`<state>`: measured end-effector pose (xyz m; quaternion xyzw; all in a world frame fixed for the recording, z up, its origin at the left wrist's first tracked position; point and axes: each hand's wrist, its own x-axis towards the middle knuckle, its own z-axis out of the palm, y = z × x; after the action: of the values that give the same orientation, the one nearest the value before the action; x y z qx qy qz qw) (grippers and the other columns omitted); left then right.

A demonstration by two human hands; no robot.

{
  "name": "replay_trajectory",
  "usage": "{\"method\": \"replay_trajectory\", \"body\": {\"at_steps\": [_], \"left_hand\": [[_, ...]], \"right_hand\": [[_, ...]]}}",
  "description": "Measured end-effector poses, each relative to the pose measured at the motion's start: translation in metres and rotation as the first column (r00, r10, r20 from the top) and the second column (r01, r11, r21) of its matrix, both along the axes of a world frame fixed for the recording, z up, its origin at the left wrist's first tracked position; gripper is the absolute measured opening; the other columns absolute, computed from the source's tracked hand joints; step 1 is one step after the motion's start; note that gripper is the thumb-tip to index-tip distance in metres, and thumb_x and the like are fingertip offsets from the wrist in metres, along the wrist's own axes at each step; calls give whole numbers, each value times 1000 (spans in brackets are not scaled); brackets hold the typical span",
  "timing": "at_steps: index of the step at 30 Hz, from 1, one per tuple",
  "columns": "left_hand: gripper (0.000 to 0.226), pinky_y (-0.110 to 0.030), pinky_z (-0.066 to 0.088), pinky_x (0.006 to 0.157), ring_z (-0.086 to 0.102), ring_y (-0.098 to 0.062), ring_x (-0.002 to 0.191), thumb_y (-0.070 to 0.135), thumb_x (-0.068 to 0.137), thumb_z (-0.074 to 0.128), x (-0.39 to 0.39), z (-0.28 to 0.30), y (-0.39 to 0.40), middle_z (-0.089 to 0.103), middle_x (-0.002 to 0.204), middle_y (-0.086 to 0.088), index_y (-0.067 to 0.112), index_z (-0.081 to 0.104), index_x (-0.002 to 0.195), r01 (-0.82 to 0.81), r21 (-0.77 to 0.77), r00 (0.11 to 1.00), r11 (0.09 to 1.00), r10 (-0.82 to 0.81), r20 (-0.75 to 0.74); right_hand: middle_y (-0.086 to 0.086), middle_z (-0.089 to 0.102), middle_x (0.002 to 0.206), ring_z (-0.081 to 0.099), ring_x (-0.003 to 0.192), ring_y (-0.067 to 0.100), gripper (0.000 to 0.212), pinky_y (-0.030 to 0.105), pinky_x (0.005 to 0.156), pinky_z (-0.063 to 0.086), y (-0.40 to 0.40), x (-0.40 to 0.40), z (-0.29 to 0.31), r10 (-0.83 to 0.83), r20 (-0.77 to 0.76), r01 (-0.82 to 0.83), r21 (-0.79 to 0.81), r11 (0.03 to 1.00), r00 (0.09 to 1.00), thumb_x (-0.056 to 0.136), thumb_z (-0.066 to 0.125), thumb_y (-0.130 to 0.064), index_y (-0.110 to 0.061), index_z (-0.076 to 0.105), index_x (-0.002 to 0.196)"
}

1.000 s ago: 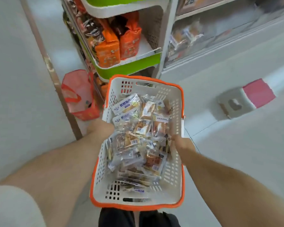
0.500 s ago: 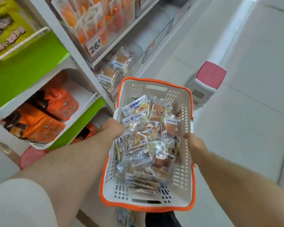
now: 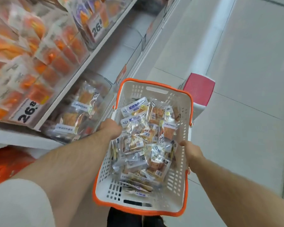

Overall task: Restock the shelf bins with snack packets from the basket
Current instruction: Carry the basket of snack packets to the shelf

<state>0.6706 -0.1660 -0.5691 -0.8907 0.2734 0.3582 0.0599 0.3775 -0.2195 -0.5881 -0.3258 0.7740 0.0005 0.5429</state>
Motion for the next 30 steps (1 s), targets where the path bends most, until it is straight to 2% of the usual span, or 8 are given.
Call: {"method": "replay_trajectory", "body": {"at_steps": [3, 8, 11, 17, 20, 22, 27, 30], "left_hand": [[40, -40, 54, 82, 64, -37, 105, 25, 91, 53, 21, -27, -52, 64, 119, -20, -4, 59, 118, 27, 12, 999, 1000, -26, -34], [24, -30, 44, 59, 59, -28, 86, 21, 92, 46, 59, -83, -136, 63, 103, -11, 3, 60, 100, 231, 69, 972, 970, -228, -55], [17, -30, 44, 60, 64, -30, 92, 19, 92, 47, 73, -113, -175, 64, 98, -11, 6, 58, 90, 271, 97, 962, 958, -266, -60], [15, -27, 42, 53, 61, -29, 80, 14, 88, 51, 80, -151, -245, 65, 97, -14, 3, 59, 95, 173, 74, 985, 982, -170, -41], [19, -30, 46, 60, 63, -31, 87, 15, 89, 53, 76, -174, -274, 63, 99, -14, 2, 59, 101, 101, 63, 995, 993, -100, -10], [22, -31, 46, 62, 62, -31, 90, 16, 89, 55, 73, -191, -292, 65, 105, -15, 1, 59, 104, 54, 62, 999, 997, -54, -5], [27, -35, 47, 70, 61, -33, 103, 23, 94, 55, 64, -222, -332, 63, 111, -17, 3, 56, 112, -37, 85, 999, 996, 39, -26], [24, -34, 45, 69, 62, -36, 104, 15, 91, 53, 63, -244, -352, 64, 108, -21, -2, 59, 108, -140, 11, 989, 990, 140, -51]], "right_hand": [[15, 60, 112, 59, 99, 36, 45, 49, 92, 51, -41, 17, -18, -39, -11, 40, 41, 998, 999, 82, 56, -44, -10, 56, 112], [17, 58, 126, 56, 101, 34, 54, 45, 84, 49, -111, 48, -61, -102, -4, 102, 69, 992, 995, 81, 57, -42, -9, 56, 124], [15, 58, 126, 56, 107, 36, 51, 47, 91, 50, -146, 63, -86, -123, 4, 122, 89, 989, 992, 82, 58, -41, -10, 56, 123], [12, 61, 119, 59, 103, 34, 71, 53, 95, 49, -210, 70, -159, -100, 41, 94, 123, 988, 994, 64, 60, -51, -13, 56, 123], [12, 57, 121, 56, 104, 35, 42, 53, 97, 48, -242, 80, -179, -88, 47, 82, 116, 990, 995, 81, 61, -40, -13, 55, 112], [13, 55, 121, 54, 105, 35, 36, 52, 97, 48, -259, 81, -199, -85, 58, 77, 123, 989, 995, 85, 60, -35, -13, 55, 114], [14, 58, 118, 57, 98, 34, 38, 46, 88, 51, -287, 77, -244, -39, 25, 35, 148, 988, 999, 83, 62, -36, -11, 58, 111], [13, 60, 94, 52, 74, 28, 50, 37, 65, 45, -303, 73, -266, -63, 22, 58, 188, 980, 998, 77, 63, -40, -6, 62, 114]]}}
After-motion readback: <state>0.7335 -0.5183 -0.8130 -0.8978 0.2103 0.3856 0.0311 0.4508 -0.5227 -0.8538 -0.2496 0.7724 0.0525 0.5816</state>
